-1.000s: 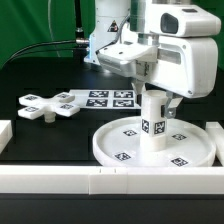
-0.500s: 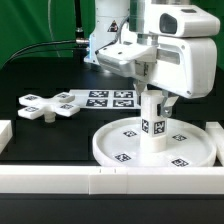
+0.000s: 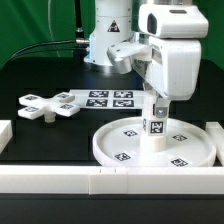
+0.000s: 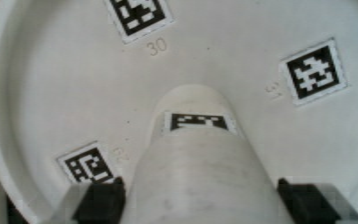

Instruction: Assemble round table

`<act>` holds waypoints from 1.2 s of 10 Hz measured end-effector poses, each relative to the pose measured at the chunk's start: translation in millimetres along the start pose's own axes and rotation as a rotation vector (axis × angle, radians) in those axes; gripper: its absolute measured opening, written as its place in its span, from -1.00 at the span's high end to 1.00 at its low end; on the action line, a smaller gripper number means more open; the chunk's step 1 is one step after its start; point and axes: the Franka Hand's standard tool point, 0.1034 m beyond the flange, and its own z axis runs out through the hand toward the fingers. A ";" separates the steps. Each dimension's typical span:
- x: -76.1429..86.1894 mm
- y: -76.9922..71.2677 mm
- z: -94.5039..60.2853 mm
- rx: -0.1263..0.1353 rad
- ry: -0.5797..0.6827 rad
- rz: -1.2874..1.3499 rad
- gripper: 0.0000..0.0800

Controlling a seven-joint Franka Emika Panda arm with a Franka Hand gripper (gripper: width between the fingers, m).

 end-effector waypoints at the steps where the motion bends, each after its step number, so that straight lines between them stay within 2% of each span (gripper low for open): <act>1: 0.2 0.0 0.0 0.000 0.001 0.085 -0.02; 4: -0.2 -0.2 0.1 0.002 0.002 0.272 -0.02; 8: 0.3 -1.9 0.5 0.021 0.020 0.653 -0.02; 12: 0.2 -2.4 0.7 0.039 0.035 0.893 -0.02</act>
Offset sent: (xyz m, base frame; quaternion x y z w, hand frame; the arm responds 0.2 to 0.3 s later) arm 0.0000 0.0000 0.0000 0.0000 0.0000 0.1938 0.9810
